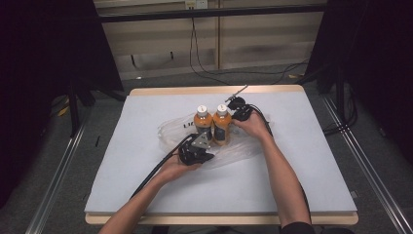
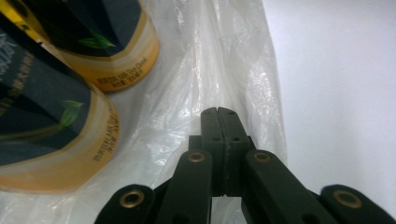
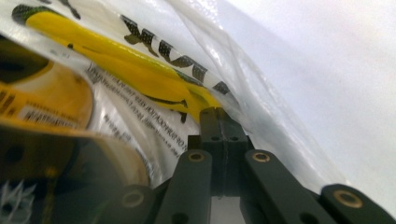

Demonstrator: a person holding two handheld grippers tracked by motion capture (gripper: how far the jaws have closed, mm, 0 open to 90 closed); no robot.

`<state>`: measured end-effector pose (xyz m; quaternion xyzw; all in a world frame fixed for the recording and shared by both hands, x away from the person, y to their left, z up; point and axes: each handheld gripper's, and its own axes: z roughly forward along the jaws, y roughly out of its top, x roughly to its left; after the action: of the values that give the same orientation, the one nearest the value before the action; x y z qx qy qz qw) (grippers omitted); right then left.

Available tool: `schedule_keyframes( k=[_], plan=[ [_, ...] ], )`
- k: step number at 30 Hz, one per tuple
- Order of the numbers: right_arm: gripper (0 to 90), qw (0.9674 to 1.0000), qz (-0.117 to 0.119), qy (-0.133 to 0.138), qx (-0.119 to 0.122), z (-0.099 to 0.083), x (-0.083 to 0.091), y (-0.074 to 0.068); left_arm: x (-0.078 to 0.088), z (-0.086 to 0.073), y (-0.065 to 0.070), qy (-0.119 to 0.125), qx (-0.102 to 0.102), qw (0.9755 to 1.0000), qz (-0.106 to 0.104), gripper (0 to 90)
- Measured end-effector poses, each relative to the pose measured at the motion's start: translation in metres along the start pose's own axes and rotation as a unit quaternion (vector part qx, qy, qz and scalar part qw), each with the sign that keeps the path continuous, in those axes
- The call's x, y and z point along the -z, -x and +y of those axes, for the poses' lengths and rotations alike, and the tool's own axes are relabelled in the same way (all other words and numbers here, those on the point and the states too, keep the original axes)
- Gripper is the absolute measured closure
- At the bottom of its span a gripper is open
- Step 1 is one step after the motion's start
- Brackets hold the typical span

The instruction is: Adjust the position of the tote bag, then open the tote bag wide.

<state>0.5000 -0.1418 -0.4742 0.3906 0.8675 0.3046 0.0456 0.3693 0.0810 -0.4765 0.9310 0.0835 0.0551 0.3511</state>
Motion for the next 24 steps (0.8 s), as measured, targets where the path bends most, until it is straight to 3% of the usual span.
schedule_keyframes(
  k=[11, 24],
  plan=[
    [90.0, 0.9999, -0.003, -0.007, -0.012, 0.011, -0.006, 0.002, 0.002, -0.001, 0.009, 0.0, -0.007, 0.9999, -0.01, 90.0],
    [90.0, 0.9998, 0.002, 0.007, -0.02, 0.02, -0.015, 0.009, 0.006, -0.002, 0.018, -0.005, -0.024, 0.9992, -0.031, 90.0]
  ],
)
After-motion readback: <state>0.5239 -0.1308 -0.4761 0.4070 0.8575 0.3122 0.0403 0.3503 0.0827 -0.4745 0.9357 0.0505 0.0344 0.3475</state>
